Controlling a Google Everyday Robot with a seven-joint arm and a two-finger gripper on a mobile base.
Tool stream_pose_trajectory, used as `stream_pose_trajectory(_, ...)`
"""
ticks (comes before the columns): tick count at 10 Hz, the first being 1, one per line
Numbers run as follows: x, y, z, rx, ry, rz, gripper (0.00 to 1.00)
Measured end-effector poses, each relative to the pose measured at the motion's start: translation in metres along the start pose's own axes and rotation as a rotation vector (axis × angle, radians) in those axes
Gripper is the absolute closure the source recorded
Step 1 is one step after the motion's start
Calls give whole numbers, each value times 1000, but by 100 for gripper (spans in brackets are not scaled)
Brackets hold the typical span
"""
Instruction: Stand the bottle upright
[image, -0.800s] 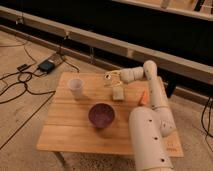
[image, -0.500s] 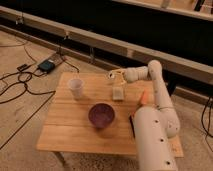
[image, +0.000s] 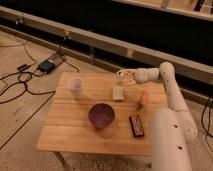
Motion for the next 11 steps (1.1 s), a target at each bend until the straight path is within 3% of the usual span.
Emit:
stream_pose_trajectory(6,9,-48,-21,-66,-21,79,100)
stream_pose_trajectory(11,-1,-75,-23,-114,-1,173,100)
